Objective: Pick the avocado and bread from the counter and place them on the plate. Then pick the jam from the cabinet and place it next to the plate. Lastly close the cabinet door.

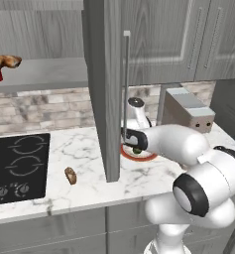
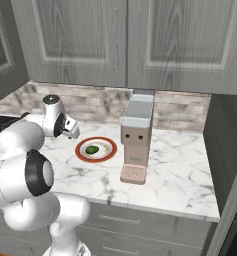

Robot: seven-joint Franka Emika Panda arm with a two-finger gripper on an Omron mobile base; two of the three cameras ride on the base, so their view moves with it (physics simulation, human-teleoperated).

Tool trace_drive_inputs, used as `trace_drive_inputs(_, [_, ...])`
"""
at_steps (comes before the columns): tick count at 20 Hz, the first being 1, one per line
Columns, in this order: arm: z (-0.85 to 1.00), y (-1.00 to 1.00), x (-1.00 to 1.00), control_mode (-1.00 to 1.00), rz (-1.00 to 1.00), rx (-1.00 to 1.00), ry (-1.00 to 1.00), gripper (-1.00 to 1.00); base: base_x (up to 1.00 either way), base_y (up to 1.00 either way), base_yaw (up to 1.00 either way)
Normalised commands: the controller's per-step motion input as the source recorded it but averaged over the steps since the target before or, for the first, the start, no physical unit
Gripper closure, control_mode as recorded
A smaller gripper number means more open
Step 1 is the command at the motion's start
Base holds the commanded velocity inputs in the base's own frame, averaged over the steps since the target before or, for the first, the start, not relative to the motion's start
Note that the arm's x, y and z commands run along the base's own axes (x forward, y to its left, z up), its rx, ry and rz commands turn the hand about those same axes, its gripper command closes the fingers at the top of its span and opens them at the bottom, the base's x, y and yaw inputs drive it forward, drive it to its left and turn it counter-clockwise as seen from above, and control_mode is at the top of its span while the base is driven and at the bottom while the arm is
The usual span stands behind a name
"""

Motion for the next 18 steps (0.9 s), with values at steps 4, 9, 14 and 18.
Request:
trace_drive_inputs(4, [-0.26, 0.74, -0.05, -1.0, 0.26, 0.0, -0.08, -1.0, 0.0, 0.0, 0.0])
trace_drive_inputs(9, [-0.29, 0.74, -0.06, -1.0, 0.26, 0.0, -0.08, -1.0, 0.0, 0.0, 0.0])
trace_drive_inputs(14, [-0.28, 0.74, -0.06, -1.0, 0.26, 0.0, -0.05, -1.0, 0.0, 0.0, 0.0])
trace_drive_inputs(18, [-0.31, 0.73, -0.13, -1.0, 0.27, 0.0, -0.02, -1.0, 0.0, 0.0, 0.0])
